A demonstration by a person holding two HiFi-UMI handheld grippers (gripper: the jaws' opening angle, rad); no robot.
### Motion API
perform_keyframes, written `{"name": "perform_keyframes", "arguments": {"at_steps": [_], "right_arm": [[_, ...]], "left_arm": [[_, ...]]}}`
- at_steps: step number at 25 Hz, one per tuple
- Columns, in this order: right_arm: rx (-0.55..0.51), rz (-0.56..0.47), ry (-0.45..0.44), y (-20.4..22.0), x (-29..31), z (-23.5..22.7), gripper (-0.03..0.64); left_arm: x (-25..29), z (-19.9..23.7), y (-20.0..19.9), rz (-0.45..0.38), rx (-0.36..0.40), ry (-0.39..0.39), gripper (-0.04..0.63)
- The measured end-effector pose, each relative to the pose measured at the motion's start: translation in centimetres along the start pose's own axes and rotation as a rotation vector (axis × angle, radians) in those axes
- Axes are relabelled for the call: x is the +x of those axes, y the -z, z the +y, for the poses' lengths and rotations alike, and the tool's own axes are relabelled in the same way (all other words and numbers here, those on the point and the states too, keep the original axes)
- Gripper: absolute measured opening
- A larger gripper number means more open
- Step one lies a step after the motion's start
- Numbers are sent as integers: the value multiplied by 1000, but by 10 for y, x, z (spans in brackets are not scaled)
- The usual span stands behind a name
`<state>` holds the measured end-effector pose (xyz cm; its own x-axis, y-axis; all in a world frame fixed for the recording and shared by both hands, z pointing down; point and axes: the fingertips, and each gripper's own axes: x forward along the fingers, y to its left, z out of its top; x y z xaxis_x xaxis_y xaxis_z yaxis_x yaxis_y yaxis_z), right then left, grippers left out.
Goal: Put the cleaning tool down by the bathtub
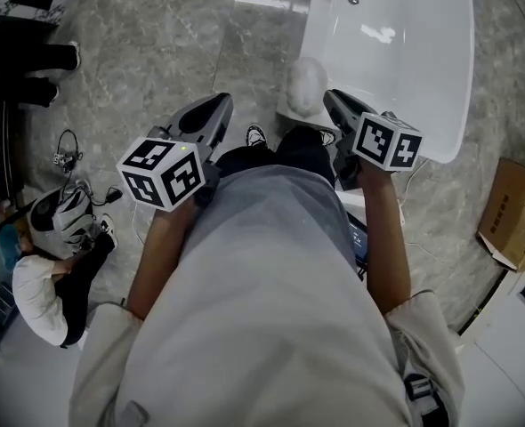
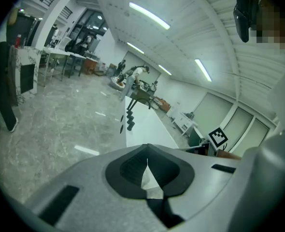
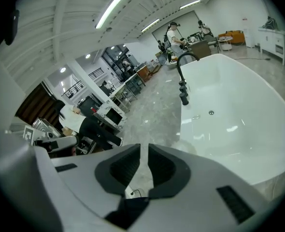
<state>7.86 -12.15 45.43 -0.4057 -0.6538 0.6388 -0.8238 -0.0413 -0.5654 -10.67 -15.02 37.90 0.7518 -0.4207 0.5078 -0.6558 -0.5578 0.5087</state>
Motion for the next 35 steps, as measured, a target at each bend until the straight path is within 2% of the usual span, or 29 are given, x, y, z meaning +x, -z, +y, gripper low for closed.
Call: {"name": "perform_keyframes", "arguments": {"at_steps": [9,20,27,31,35], "right_arm": [[-37,-29,-17,-5,-20,20,40],[-76,-65,-39,-7,-42,36,28],[-136,-108,-73,-17,-56,48,11],[-111,-147,-141,-22,-62,58,11],[-150,-136,-123,-22,-61,59,11]], "left_arm": [[-4,5,3,7,-11,19,5],[-3,-2,18,50,12,45,5],[-4,0,15,42,25,33,5],[-3,-1,12,29,13,43,5],[-1,-2,9,26,-2,61,5]]}}
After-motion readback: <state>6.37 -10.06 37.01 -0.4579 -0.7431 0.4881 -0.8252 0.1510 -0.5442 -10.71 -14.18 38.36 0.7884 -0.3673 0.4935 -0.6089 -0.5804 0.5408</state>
